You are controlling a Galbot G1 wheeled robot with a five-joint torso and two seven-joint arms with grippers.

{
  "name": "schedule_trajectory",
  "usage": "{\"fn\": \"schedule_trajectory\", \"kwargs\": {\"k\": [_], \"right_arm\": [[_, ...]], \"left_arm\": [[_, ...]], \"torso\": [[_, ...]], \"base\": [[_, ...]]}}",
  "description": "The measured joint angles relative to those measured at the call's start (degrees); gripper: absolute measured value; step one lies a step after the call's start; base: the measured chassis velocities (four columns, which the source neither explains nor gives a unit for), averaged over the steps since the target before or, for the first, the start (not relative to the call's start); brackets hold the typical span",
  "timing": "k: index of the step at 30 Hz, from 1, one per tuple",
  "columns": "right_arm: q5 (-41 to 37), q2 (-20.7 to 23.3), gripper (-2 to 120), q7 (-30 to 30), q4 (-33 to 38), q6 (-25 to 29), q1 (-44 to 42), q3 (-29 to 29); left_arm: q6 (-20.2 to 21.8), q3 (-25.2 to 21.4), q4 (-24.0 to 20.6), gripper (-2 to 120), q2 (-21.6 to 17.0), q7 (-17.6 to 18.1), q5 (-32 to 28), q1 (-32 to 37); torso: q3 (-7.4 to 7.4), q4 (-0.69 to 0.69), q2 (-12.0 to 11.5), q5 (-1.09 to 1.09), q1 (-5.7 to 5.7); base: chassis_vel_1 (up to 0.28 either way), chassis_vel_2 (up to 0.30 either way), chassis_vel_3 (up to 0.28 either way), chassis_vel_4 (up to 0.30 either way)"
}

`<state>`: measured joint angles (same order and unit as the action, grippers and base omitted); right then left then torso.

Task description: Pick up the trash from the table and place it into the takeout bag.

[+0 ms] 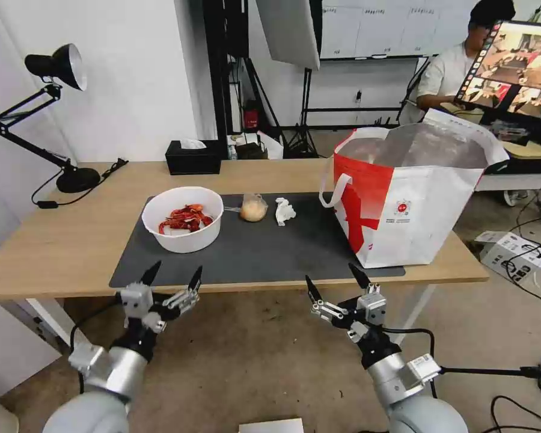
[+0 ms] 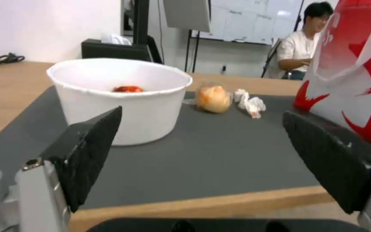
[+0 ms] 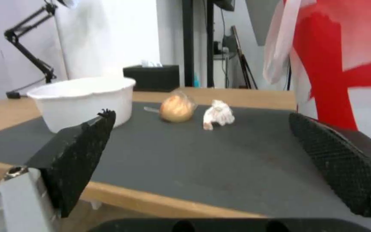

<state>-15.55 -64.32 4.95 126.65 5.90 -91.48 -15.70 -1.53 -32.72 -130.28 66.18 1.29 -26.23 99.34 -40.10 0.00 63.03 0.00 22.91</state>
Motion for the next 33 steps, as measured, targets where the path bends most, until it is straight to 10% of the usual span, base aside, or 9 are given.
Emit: {"fn": "schedule_trajectory", "kwargs": {"k": [33], "right_arm": [[1.6, -1.8, 100, -0.5, -4.3, 1.3, -1.4, 0.5]], "left_arm": [[-2.6, 0.6, 2.4, 100, 2.1, -1.7, 2.6, 2.4]], "torso": [[0.00, 0.00, 0.0, 0.00, 0.01]], "base": [[0.000, 0.000, 0.000, 0.000]]}}
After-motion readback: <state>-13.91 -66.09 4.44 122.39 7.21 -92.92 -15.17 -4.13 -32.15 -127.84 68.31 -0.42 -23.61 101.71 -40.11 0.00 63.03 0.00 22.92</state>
